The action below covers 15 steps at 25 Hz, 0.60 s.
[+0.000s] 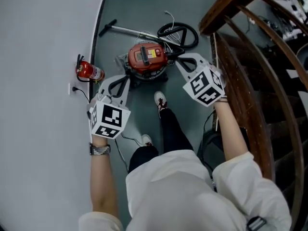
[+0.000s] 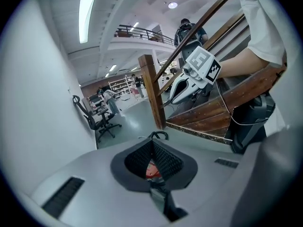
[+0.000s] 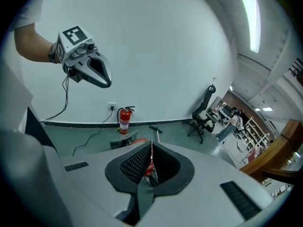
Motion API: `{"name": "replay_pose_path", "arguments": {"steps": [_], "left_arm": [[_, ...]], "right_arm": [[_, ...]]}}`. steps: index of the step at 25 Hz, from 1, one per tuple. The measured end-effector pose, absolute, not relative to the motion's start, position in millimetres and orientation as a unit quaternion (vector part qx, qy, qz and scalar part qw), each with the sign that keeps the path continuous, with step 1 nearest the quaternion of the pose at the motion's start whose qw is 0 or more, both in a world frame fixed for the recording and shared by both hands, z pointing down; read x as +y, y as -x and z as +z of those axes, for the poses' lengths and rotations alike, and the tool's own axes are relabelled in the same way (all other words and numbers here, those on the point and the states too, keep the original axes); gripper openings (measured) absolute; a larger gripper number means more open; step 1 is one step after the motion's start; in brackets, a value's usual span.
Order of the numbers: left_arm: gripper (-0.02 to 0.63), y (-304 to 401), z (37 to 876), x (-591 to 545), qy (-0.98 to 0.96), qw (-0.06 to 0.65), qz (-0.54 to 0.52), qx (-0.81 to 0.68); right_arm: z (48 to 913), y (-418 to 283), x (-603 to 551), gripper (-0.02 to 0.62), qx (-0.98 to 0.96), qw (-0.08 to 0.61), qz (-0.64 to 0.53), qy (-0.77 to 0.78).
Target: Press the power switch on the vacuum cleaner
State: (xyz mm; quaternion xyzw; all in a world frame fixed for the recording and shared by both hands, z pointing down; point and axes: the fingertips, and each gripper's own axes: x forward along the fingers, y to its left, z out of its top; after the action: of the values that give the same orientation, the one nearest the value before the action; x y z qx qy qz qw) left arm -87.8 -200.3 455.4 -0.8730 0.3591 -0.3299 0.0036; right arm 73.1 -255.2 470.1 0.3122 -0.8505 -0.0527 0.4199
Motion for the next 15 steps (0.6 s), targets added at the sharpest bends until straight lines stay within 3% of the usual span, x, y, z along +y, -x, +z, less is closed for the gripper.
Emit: {"name": "replay_pose_path", "arguments": {"steps": [15], "left_arm": [[0.0,120,379,-105,0.882,0.079,-0.307,0.349]], "right_arm": [[353,-50,-155,0.034,-0.841,0.384,-0.11,-0.365]]}}
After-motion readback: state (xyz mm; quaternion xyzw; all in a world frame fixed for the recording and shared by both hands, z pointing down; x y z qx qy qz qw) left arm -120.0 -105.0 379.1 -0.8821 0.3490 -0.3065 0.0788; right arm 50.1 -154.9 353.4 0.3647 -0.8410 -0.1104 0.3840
